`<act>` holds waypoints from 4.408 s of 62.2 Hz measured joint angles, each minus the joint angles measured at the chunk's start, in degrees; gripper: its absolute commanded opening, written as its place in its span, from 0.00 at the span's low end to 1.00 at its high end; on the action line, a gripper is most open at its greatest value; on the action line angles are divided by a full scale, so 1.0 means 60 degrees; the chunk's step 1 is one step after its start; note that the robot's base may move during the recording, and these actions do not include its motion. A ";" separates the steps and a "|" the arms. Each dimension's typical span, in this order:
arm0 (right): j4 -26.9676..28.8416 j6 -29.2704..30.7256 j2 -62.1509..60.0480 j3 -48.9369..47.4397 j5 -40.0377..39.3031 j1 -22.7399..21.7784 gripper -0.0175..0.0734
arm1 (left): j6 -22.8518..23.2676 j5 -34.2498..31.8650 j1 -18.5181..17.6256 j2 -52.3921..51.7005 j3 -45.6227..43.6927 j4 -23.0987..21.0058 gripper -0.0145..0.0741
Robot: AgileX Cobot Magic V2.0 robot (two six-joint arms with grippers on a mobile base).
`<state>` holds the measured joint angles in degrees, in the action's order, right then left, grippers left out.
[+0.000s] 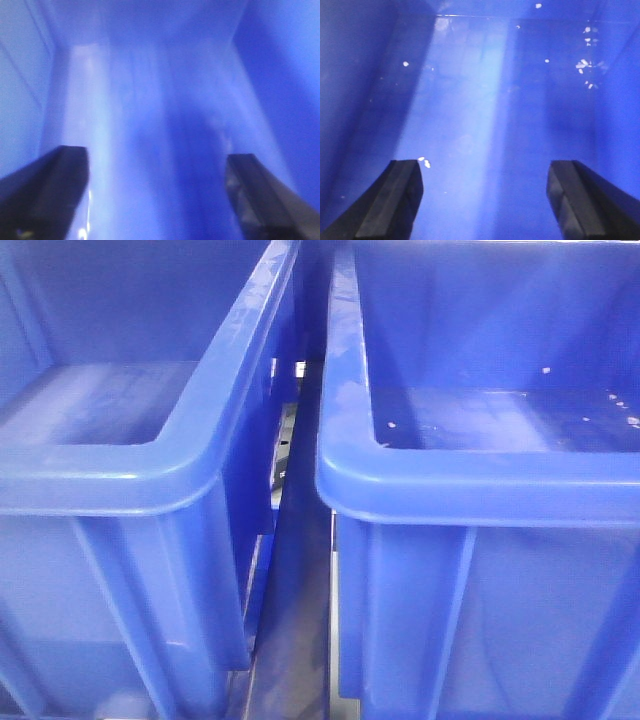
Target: Sort and place red and blue blocks on shelf
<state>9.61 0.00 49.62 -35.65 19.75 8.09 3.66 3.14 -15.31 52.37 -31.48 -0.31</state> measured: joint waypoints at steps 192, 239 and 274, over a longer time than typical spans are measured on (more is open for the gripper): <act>-0.0315 0.0000 -0.8370 0.3125 0.0492 -0.2155 0.25 | 0.0000 0.2524 0.1213 -0.6215 -0.0066 0.0052 0.30; -0.1457 -0.0182 -0.8375 0.6132 -0.3961 -0.1267 0.25 | 0.0000 0.2541 0.1213 -0.6219 -0.0066 0.0052 0.30; -0.1185 -0.0258 -0.8375 0.6207 -0.4137 -0.1267 0.25 | 0.0000 0.2541 0.1213 -0.6219 -0.0066 0.0052 0.30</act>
<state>2.50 -1.55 -0.63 1.59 -5.08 0.49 3.66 18.38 -8.03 15.05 -31.88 0.00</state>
